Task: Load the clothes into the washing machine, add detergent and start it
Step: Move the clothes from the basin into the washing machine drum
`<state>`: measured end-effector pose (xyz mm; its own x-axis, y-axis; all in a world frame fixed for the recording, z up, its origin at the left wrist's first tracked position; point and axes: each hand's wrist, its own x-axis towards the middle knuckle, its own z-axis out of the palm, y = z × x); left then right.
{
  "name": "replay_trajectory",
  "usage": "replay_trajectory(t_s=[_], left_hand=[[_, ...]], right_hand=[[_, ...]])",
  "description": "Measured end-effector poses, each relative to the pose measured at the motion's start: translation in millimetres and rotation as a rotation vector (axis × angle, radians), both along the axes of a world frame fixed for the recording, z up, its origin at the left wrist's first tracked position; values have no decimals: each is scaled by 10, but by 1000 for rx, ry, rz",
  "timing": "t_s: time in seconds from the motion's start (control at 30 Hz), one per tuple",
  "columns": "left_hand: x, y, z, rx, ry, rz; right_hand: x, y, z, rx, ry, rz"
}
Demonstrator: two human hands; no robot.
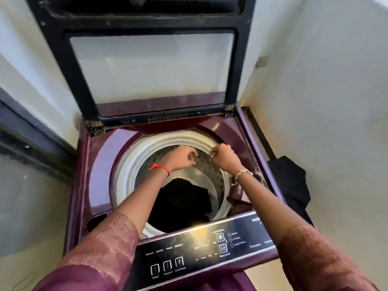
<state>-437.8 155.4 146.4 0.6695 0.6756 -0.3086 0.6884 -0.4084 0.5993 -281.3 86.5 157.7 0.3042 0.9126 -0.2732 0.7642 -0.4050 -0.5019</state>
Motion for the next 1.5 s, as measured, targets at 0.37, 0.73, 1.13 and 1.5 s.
replay_trajectory(t_s=[0.37, 0.73, 1.13, 1.5], left_hand=[[1777, -466, 676, 163, -260, -306], [3906, -874, -336, 38, 388, -732], [4808, -827, -2397, 242, 744, -870], [5209, -834, -3678, 336, 654, -835]], right_hand=[[1433, -948, 575, 417, 30, -516], [3389, -1828, -612, 111, 73, -750], [4345, -1959, -2717, -539, 40, -302], [4598, -1680, -3865, -530, -54, -261]])
